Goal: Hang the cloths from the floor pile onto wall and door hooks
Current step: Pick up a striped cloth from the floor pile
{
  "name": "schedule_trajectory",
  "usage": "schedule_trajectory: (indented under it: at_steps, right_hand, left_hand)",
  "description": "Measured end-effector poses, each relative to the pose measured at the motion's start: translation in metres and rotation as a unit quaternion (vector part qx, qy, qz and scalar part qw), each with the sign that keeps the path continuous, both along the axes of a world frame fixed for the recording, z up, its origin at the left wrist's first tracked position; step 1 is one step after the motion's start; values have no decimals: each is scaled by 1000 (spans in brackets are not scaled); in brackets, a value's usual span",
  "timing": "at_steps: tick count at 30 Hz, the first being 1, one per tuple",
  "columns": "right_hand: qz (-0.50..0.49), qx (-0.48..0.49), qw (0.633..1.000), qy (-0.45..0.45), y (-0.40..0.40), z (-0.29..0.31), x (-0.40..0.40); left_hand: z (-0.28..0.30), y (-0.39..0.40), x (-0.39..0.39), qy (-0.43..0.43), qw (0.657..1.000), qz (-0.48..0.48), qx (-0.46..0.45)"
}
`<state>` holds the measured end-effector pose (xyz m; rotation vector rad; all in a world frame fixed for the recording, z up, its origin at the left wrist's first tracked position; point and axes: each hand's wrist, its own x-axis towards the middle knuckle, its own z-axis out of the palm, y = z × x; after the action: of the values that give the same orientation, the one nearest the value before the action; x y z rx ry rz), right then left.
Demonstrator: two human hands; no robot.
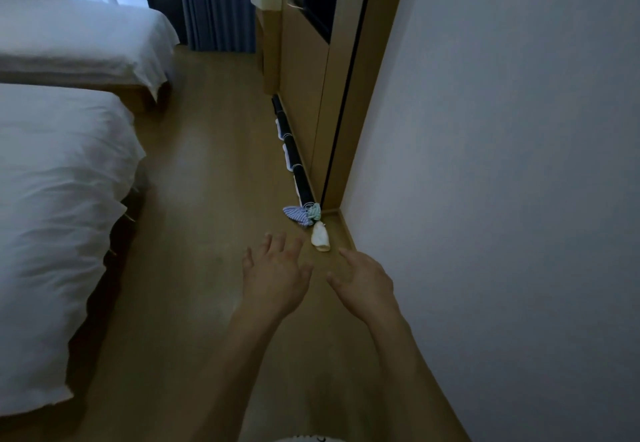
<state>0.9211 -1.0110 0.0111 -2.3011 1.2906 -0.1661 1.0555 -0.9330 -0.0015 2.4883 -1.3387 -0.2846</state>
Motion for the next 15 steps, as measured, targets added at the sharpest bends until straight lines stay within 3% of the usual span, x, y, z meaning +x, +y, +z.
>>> schedule_trajectory:
  at_steps: [7, 15]
  right_hand:
    - [14, 21, 1000, -10, -81, -23, 80]
    - [80, 51, 995, -29, -238, -44, 204]
  left_hand:
    - [-17, -75, 75, 2, 1000, 13, 21]
    - [-28, -217, 188, 2, 998, 60, 36]
